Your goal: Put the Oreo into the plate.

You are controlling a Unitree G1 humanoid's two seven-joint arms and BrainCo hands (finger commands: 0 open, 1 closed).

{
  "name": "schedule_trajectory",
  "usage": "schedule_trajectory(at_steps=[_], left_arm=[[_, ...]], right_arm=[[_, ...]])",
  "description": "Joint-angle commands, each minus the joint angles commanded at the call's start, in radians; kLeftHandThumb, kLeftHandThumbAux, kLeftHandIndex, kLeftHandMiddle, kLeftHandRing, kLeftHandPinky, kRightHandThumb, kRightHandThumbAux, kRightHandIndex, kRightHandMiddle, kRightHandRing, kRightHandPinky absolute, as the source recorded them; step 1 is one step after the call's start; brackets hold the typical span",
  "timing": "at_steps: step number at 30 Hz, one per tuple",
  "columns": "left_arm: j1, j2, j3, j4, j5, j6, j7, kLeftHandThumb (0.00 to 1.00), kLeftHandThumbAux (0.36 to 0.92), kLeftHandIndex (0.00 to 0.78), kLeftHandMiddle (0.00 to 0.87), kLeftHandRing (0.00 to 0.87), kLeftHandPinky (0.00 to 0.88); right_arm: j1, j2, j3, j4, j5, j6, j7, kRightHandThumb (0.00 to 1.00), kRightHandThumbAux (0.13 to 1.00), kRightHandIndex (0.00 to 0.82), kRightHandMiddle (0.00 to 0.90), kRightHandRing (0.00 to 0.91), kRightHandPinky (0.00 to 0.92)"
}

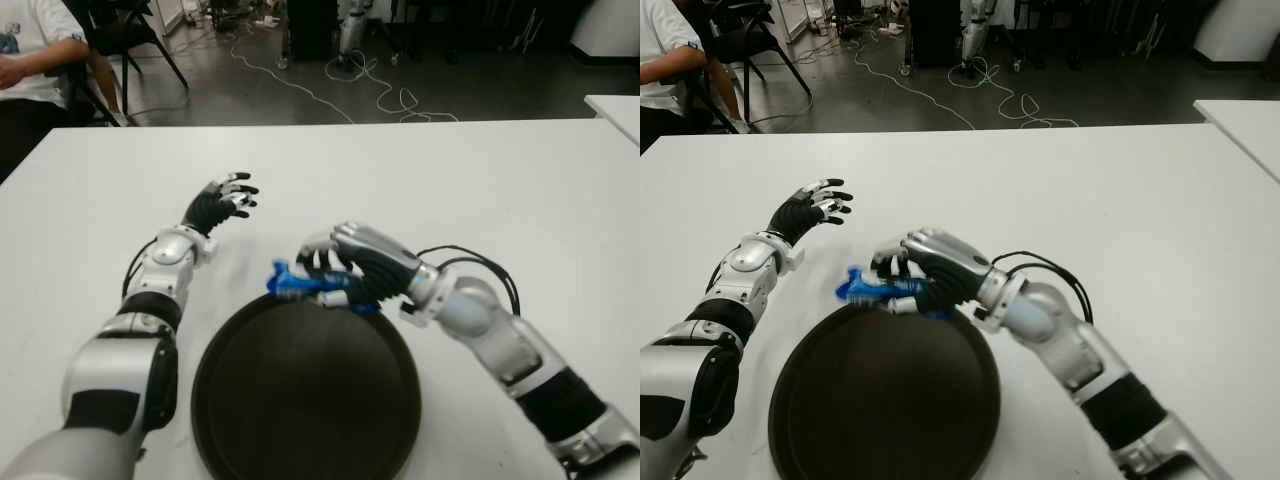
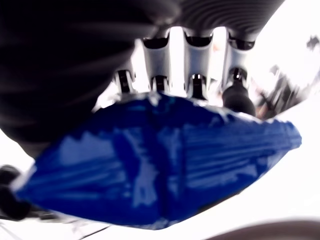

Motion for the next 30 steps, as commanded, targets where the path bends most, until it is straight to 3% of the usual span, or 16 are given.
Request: schedule_trajectory(at_steps=[1, 3, 7, 14, 24, 30], left_arm=[[0.0, 0.0, 0.0, 0.0, 0.0, 0.0, 0.0, 0.095, 0.625, 0.19, 0.298, 0.309, 0.336], [0.0, -0.001, 0.0, 0.0, 0.0, 0.0, 0.0, 0.095, 0.624, 0.19, 0.298, 0.309, 0.338], [-0.001, -0.002, -0.001, -0.001, 0.001, 0.001, 0.0, 0.094, 0.628, 0.189, 0.298, 0.309, 0.336], [0.0, -0.003, -0.004, -0.003, 0.003, -0.001, 0.0, 0.092, 0.642, 0.198, 0.308, 0.315, 0.341], [0.0, -0.004, -0.006, -0.005, 0.004, -0.001, 0.004, 0.081, 0.626, 0.196, 0.307, 0.312, 0.334], [0.001, -0.004, -0.011, -0.006, 0.009, -0.002, 0.011, 0.076, 0.631, 0.195, 0.306, 0.311, 0.332]], right_arm=[[0.0, 0.002, -0.005, 0.002, 0.008, -0.001, 0.014, 0.228, 0.835, 0.538, 0.776, 0.792, 0.767], [0.001, 0.005, -0.013, 0.004, 0.023, 0.0, 0.037, 0.116, 0.856, 0.56, 0.778, 0.796, 0.774], [0.006, 0.015, -0.024, 0.007, 0.044, 0.001, 0.076, 0.024, 0.868, 0.578, 0.788, 0.809, 0.79], [0.008, 0.016, -0.033, 0.018, 0.055, 0.007, 0.135, 0.001, 0.844, 0.579, 0.794, 0.815, 0.794], [0.001, 0.004, -0.042, 0.009, -0.033, 0.023, 0.143, 0.0, 0.834, 0.558, 0.781, 0.805, 0.778], [0.019, 0.049, -0.041, 0.074, -0.093, -0.008, 0.071, 0.0, 0.83, 0.549, 0.769, 0.794, 0.767]])
